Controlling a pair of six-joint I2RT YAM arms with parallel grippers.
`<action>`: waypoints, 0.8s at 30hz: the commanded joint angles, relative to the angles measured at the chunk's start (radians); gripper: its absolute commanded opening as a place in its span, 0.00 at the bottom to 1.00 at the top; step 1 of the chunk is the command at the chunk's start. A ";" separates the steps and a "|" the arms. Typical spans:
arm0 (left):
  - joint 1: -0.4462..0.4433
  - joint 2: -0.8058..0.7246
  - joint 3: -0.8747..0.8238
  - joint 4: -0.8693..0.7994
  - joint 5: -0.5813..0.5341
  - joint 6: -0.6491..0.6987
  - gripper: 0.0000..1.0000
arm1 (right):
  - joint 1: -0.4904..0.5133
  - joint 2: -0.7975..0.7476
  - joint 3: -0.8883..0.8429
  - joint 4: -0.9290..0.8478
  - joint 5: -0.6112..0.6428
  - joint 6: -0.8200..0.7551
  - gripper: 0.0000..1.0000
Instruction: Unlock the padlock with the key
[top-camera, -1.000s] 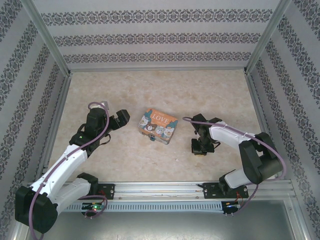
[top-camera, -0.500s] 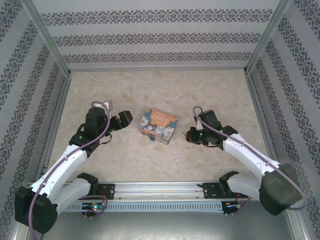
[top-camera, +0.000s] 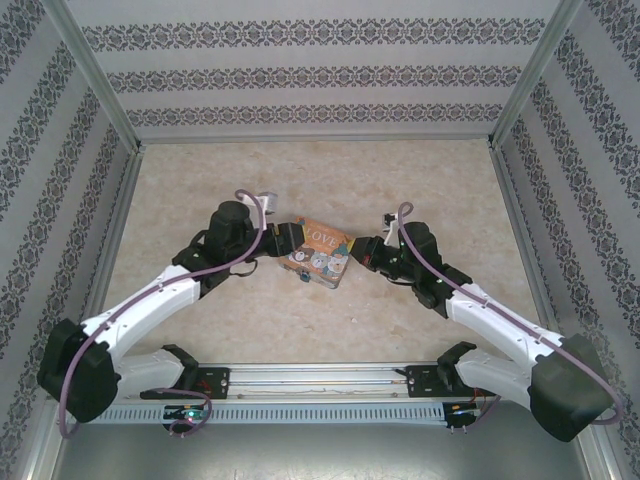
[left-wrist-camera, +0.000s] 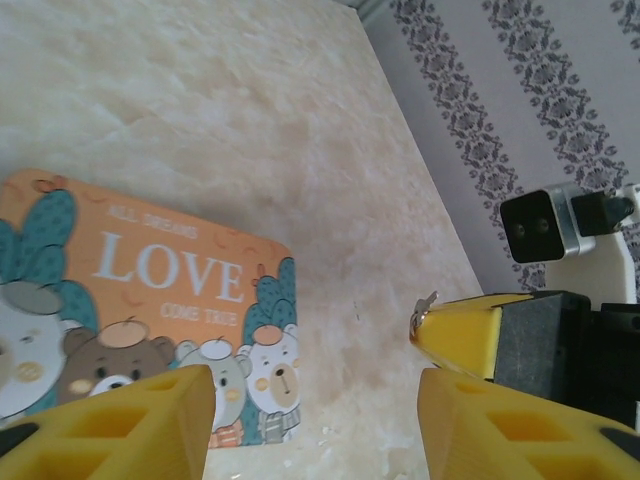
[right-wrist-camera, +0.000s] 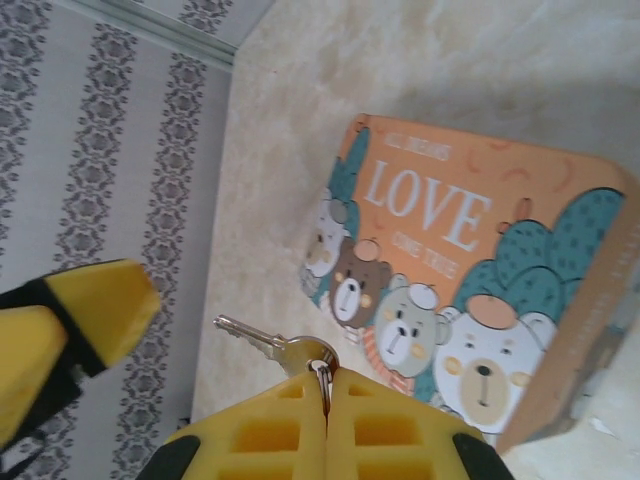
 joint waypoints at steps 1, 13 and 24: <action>-0.039 0.043 0.042 0.111 -0.005 -0.021 0.53 | 0.018 0.016 -0.008 0.092 0.005 0.044 0.00; -0.106 0.191 0.135 0.165 0.021 -0.037 0.49 | 0.055 0.045 -0.008 0.130 0.016 0.063 0.00; -0.126 0.270 0.168 0.201 0.040 -0.054 0.35 | 0.067 0.065 0.000 0.141 0.019 0.069 0.00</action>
